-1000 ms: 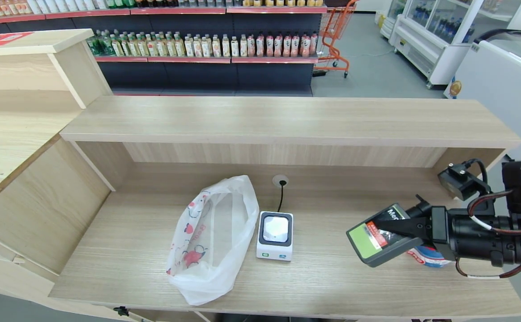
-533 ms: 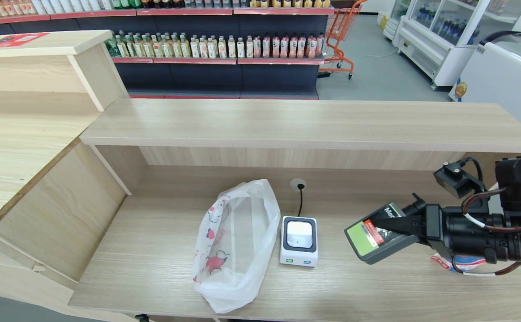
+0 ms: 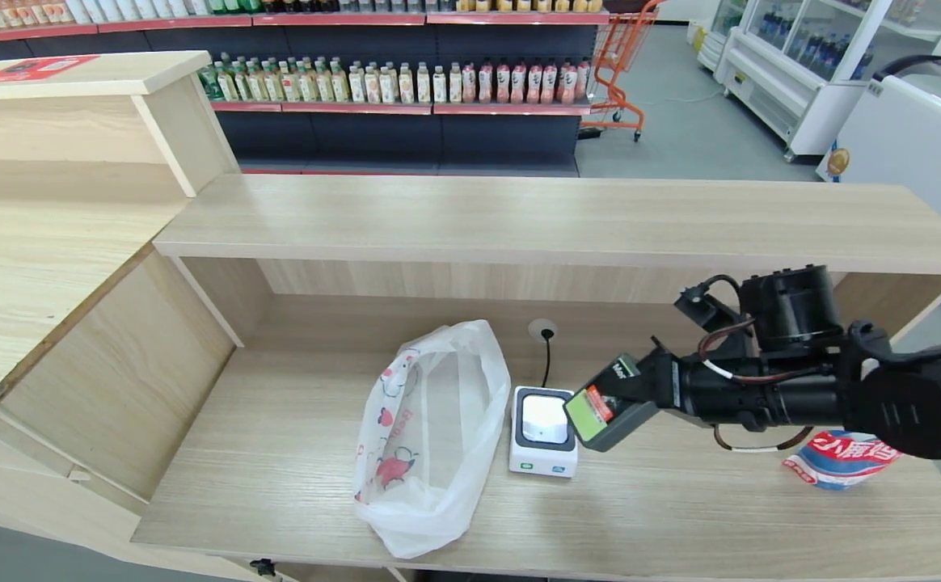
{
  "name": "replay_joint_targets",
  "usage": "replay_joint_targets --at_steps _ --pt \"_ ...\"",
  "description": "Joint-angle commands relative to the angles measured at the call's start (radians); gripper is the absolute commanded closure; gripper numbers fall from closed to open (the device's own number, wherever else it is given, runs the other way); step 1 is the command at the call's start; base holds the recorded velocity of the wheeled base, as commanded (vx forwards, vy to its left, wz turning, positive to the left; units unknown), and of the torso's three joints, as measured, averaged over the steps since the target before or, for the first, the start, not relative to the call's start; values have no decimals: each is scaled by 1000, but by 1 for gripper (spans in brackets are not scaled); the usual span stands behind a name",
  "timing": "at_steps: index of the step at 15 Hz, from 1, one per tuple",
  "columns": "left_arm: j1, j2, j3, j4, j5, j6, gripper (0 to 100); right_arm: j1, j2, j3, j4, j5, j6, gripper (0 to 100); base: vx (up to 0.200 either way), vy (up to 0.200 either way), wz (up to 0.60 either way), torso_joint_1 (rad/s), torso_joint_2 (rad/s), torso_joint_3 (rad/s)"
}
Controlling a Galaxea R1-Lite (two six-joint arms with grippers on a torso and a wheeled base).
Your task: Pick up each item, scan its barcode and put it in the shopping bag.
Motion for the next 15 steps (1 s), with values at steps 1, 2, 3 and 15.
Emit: replay_joint_targets --at_steps 1,2,3,15 --pt "-1 0 0 0 0 0 0 44 130 -66 -4 -9 -14 100 0 0 0 0 0 0" --pt "-1 0 0 0 0 0 0 50 159 -77 -17 -24 -24 100 0 0 0 0 0 0" --pt "-1 0 0 0 0 0 0 60 194 -83 -44 -44 -36 100 0 0 0 0 0 0" --pt "-1 0 0 0 0 0 0 96 398 -264 -110 -105 -149 100 0 0 0 0 0 0"
